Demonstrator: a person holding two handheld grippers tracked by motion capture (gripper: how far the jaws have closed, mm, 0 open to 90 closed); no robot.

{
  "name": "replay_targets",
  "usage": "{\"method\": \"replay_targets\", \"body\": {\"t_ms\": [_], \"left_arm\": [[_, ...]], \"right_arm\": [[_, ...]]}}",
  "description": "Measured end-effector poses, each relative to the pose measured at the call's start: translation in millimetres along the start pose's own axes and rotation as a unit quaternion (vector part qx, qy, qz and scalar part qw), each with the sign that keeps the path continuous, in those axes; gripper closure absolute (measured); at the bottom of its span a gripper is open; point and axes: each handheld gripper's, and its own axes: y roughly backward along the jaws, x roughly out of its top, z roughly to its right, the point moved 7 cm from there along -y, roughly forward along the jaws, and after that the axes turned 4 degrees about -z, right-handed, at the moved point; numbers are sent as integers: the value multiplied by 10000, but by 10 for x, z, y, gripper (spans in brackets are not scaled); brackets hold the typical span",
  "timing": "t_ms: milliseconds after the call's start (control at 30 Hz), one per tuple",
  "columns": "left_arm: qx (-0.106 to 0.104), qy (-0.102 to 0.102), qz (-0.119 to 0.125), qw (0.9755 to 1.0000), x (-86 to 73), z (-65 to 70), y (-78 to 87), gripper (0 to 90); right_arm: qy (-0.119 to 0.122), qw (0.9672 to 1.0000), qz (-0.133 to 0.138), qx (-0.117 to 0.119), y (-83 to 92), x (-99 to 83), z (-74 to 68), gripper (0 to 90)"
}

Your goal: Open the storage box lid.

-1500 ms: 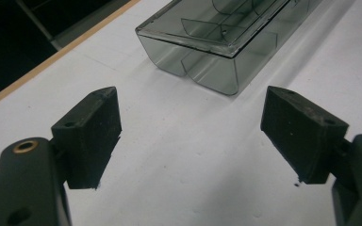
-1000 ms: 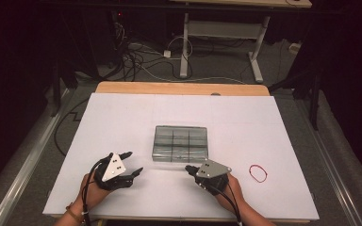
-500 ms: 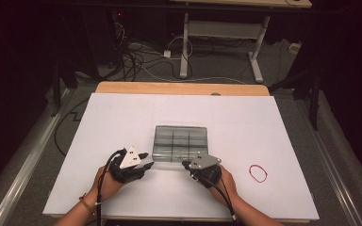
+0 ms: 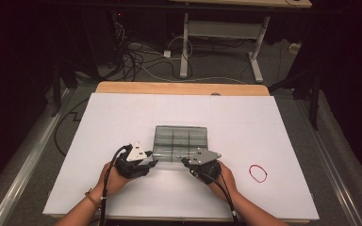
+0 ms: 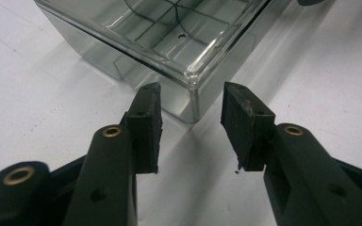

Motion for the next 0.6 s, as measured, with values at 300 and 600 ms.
{"method": "replay_targets", "body": {"t_ms": [300,600], "left_arm": [[27,-24,91,10000,-23,14,5,584],[-117,277,256,9992,-17,32,74,612]], "right_arm": [[-5,10000,91,-10,1,7,-18,899],[141,9998,72,-110,0,-7,-40,863]]}}
